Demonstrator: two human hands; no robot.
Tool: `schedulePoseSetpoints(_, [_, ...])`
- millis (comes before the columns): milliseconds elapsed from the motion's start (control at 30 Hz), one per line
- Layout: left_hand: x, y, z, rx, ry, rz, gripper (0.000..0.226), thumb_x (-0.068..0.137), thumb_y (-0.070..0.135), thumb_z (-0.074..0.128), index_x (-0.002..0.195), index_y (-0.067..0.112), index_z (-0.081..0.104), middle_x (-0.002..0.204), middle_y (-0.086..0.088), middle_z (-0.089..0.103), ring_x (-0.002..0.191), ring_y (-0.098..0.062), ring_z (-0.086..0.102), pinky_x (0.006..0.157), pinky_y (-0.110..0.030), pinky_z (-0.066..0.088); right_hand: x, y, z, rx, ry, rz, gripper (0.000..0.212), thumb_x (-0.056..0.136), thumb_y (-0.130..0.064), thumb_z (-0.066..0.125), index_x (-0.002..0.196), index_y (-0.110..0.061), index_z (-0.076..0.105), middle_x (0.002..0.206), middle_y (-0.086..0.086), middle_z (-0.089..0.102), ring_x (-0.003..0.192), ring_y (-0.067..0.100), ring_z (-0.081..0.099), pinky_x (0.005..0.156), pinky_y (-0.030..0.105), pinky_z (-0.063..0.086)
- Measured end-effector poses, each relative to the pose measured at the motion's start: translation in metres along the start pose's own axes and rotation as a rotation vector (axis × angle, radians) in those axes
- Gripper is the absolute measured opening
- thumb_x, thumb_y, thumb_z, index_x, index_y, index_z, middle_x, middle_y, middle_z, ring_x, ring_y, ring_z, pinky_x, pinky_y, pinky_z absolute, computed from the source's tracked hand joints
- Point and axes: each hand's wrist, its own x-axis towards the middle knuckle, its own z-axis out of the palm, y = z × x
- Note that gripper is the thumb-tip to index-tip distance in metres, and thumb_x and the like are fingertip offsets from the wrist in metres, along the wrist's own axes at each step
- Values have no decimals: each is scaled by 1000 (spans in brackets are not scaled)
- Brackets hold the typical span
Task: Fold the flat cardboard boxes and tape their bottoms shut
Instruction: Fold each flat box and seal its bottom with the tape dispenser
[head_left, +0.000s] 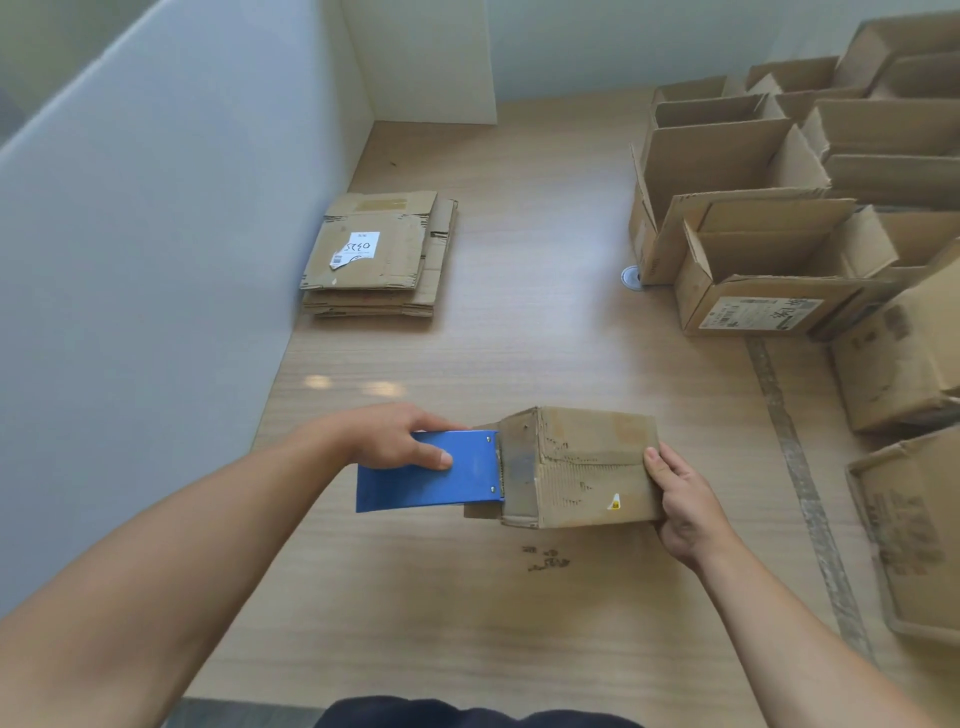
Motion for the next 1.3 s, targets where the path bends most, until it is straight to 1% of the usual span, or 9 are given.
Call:
schedulePoseSetpoints(167, [-3,4,2,55,6,9,51,87,51,58,135,61,44,128,22,59,117,-10,56,107,-40,41,1,-5,4,3,18,45,18,101,-17,52,103,-21,70,85,-6,77,71,8,71,62,28,59])
schedulePoseSetpoints(333, [-8,22,-2,293,140,-9,52,95,49,56,143,52,38,131,5,58,118,-21,52,94,-34,41,6,-9,9,-31,25,57,17,101,-18,53,98,-20,70,80,-8,76,66,7,70,75,34,53])
schedulePoseSetpoints(433, [-7,30,-2,397,223,-53,51,94,53,53,143,55,36,127,-2,56,119,-27,51,86,-35,40,9,-8,9,-47,23,50,16,100,-18,55,105,-21,70,85,-8,76,71,8,70,79,36,53])
schedulePoseSetpoints(567, [-2,35,5,525,286,-123,51,94,54,50,143,55,35,132,-4,56,121,-29,52,91,-38,43,12,-4,10,-79,34,24,20,100,-19,57,114,-20,70,95,-5,76,86,16,68,89,41,52])
schedulePoseSetpoints(733, [3,36,17,604,341,-209,48,96,50,47,144,49,37,125,-4,60,112,-29,57,80,-36,43,14,-1,13,-116,28,10,17,100,-17,57,108,-20,71,91,-4,77,77,9,71,67,26,59])
schedulePoseSetpoints(867, [8,37,29,783,393,-222,34,96,38,51,130,33,49,112,-4,63,103,-29,61,67,-33,35,16,1,8,-100,126,24,16,102,-18,53,98,-18,69,77,-10,75,65,5,70,68,31,57])
schedulePoseSetpoints(1067, [6,9,18,536,523,-255,43,98,45,46,140,42,36,119,-8,62,107,-31,61,72,-34,40,19,14,20,-239,103,-105,21,102,-14,52,99,-18,73,98,1,75,85,16,64,79,33,51])
schedulePoseSetpoints(1200, [4,-15,16,548,615,-299,50,101,43,40,147,42,23,106,-6,64,91,-30,63,66,-32,36,27,10,35,-308,130,-123,21,102,-20,53,98,-20,73,83,-10,73,77,13,61,75,31,47])
schedulePoseSetpoints(1300, [5,-44,37,536,593,-336,59,103,41,36,154,41,7,115,-9,59,96,-30,61,73,-35,35,32,7,35,-383,165,-158,19,98,-28,56,93,-31,73,89,-12,73,88,17,65,84,39,51])
